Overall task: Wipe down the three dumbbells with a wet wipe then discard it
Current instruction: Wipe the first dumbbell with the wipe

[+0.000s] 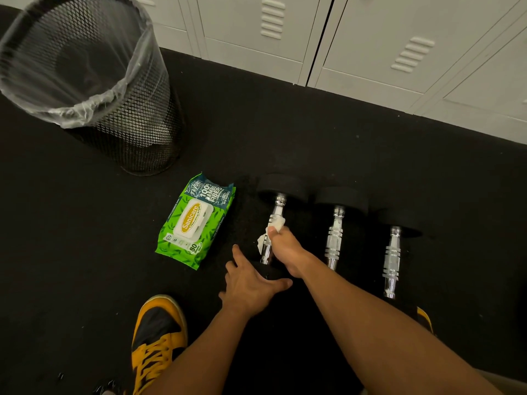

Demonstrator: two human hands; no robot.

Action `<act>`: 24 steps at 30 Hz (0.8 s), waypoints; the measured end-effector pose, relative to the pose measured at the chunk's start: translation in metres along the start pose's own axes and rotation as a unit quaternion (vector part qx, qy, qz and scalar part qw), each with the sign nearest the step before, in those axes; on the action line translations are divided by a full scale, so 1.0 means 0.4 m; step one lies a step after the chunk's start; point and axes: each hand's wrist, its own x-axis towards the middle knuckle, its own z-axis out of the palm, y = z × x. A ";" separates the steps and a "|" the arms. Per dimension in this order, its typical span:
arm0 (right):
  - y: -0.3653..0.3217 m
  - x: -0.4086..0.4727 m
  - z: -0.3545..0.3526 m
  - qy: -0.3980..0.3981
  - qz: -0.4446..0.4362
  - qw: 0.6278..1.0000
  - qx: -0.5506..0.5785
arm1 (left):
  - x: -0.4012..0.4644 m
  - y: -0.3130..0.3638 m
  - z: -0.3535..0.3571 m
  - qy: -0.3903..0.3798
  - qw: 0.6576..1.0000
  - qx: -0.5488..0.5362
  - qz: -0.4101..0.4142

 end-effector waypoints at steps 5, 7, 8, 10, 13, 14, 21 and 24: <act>0.000 -0.019 -0.009 0.007 -0.013 0.999 -0.047 | -0.001 0.002 -0.001 0.002 1.000 0.005 -0.002; 0.004 -0.023 -0.004 0.012 -0.021 0.997 -0.072 | -0.001 0.002 -0.002 0.001 1.000 0.006 -0.003; 0.008 -0.023 -0.003 0.010 -0.020 0.996 -0.081 | -0.002 0.002 -0.002 -0.001 1.000 0.006 -0.004; 0.014 -0.023 -0.009 0.003 -0.015 0.996 -0.090 | -0.003 0.003 -0.002 -0.002 1.000 0.007 -0.005; 0.015 -0.034 -0.025 0.010 -0.006 0.995 -0.102 | -0.002 0.005 -0.004 -0.006 1.000 0.005 -0.006; 0.018 -0.035 -0.029 0.013 -0.005 0.994 -0.105 | -0.002 0.004 -0.004 -0.006 1.000 0.004 -0.007; 0.035 -0.045 -0.022 0.048 -0.005 0.989 -0.138 | -0.008 0.005 -0.004 0.002 1.000 0.006 -0.006; 0.037 -0.052 -0.016 0.075 -0.010 0.984 -0.163 | -0.010 0.008 -0.004 0.002 1.000 0.005 -0.008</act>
